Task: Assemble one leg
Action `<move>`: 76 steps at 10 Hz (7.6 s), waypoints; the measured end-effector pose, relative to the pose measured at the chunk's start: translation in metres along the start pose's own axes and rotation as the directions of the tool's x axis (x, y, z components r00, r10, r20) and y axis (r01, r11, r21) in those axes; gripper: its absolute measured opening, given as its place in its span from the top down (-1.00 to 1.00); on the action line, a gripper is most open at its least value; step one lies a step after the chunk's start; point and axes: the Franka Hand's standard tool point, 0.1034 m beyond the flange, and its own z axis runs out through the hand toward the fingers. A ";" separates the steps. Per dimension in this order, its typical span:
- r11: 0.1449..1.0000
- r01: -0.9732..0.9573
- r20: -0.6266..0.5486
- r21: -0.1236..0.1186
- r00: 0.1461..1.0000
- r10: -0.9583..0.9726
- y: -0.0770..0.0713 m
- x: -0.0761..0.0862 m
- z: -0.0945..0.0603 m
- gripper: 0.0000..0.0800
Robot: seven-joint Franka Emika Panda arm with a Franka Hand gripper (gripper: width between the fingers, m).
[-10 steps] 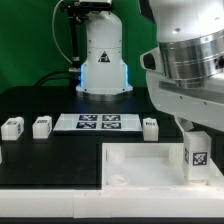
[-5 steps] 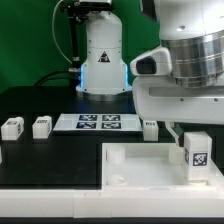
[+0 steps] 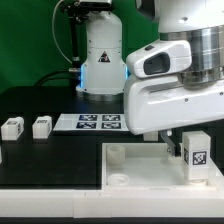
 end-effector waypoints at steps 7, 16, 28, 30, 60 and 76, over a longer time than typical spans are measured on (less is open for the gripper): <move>0.884 -0.468 -0.003 0.004 0.884 0.468 0.006 0.000 0.001 0.24; -0.044 -0.996 0.090 0.077 -0.037 0.995 0.002 -0.008 0.001 0.24; 0.973 -0.232 -0.062 -0.008 0.971 0.231 0.008 -0.005 -0.002 -0.62; 0.989 -0.148 -0.076 -0.011 0.986 0.147 0.008 -0.003 -0.003 -0.62; 0.893 -0.450 -0.031 -0.022 0.893 0.449 0.004 -0.012 0.004 0.22; 0.230 -0.973 0.050 -0.028 0.229 0.972 -0.007 -0.020 0.006 -0.61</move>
Offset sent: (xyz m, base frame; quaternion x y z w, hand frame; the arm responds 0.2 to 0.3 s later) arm 0.0000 0.0000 0.0000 0.0000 0.0000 0.1790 0.9838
